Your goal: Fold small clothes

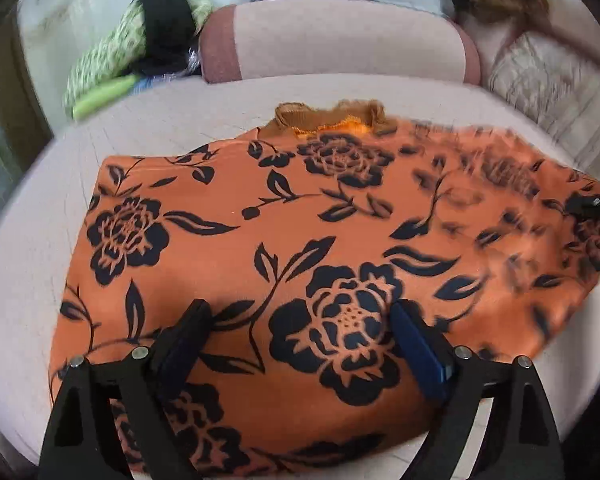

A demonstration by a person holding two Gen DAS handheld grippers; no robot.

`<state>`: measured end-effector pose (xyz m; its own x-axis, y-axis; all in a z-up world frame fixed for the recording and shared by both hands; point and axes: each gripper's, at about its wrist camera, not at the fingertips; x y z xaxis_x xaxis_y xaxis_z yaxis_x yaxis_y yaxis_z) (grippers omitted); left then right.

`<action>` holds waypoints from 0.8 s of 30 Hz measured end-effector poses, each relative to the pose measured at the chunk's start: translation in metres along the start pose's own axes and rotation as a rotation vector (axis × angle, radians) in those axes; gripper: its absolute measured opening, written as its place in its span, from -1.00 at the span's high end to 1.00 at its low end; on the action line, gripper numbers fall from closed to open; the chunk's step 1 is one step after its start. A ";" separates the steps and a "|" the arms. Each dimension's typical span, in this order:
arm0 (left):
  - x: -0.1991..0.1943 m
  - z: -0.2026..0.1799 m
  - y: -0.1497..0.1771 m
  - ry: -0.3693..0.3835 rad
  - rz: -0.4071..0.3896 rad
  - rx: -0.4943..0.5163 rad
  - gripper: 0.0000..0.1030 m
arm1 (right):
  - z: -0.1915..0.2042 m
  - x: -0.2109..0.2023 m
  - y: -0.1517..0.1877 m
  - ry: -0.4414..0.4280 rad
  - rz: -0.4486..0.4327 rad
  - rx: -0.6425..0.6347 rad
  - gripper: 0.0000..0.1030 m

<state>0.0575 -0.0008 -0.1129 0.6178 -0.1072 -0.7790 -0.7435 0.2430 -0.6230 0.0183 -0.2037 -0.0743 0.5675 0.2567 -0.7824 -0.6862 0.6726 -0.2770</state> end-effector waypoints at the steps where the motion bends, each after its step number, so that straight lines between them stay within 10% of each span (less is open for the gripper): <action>1: -0.012 0.014 -0.002 0.007 -0.033 -0.056 -0.76 | 0.021 -0.013 0.002 -0.005 -0.043 -0.071 0.68; 7: -0.108 0.117 0.014 -0.158 -0.272 -0.325 -0.76 | 0.152 -0.056 0.048 -0.050 -0.210 -0.504 0.75; 12: -0.130 0.200 0.068 -0.260 -0.261 -0.573 -0.76 | 0.230 -0.023 0.149 -0.130 -0.158 -0.816 0.75; 17: -0.134 0.207 0.083 -0.164 -0.226 -0.612 -0.76 | 0.230 0.086 0.247 -0.114 0.223 -1.009 0.50; 18: -0.136 0.208 0.085 -0.135 -0.231 -0.602 -0.76 | 0.225 0.080 0.256 -0.136 0.152 -1.044 0.47; 21: -0.142 0.198 0.080 -0.028 -0.250 -0.583 -0.76 | 0.217 0.059 0.244 -0.264 0.197 -0.978 -0.61; 24: -0.131 0.176 0.068 0.109 -0.230 -0.560 -0.76 | 0.197 0.033 0.214 -0.321 0.170 -0.847 -0.64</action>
<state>-0.0283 0.1994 -0.0409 0.7706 -0.2023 -0.6044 -0.6341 -0.3388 -0.6951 -0.0203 0.0855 -0.0501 0.4404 0.5712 -0.6926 -0.8041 -0.0922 -0.5873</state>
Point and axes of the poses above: each gripper's, at about its wrist camera, not at the fingertips, and x roughly the way its jaws point, z to its left, y to its underside, and after that the axes turned 8 degrees about x, right-handed
